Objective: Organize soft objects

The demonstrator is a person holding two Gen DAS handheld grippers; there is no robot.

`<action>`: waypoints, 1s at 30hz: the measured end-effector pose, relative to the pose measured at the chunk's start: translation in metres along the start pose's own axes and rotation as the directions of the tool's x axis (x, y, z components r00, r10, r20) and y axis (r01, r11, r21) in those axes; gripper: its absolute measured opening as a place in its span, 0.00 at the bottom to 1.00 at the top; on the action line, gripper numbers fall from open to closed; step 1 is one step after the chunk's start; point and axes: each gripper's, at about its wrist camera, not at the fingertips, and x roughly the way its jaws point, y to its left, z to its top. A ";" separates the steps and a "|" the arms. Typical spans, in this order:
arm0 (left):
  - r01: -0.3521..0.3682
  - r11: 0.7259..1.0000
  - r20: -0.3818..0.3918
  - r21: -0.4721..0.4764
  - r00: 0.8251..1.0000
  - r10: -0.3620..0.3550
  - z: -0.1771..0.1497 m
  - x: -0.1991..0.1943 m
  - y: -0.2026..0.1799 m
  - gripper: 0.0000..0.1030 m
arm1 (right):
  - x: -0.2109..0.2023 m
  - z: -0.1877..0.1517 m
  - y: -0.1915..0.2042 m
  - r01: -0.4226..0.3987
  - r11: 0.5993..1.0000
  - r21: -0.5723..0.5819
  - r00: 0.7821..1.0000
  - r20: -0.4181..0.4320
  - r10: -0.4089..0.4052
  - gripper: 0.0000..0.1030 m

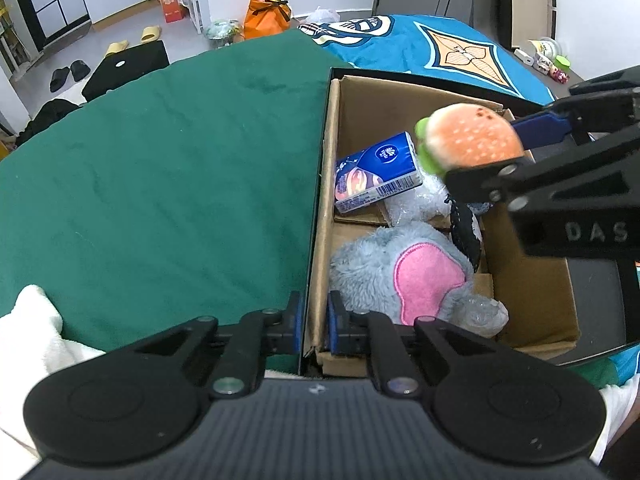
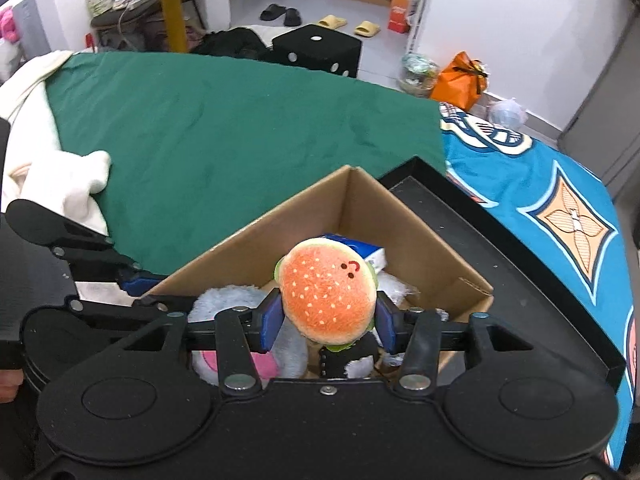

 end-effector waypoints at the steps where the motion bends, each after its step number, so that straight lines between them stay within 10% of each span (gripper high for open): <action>1: 0.002 1.000 0.000 -0.002 1.000 -0.002 0.000 0.000 0.001 0.11 | 0.001 0.000 0.001 0.004 1.000 -0.009 1.000 -0.003 -0.004 0.50; 24: -0.018 1.000 -0.003 0.024 1.000 0.018 0.003 -0.009 -0.004 0.16 | -0.040 -0.022 -0.030 0.050 0.994 0.100 0.998 0.031 -0.053 0.78; 30: -0.026 1.000 0.005 0.005 1.000 0.026 0.009 -0.020 -0.008 0.32 | -0.060 -0.035 -0.046 0.055 0.980 0.189 0.996 0.057 -0.067 0.85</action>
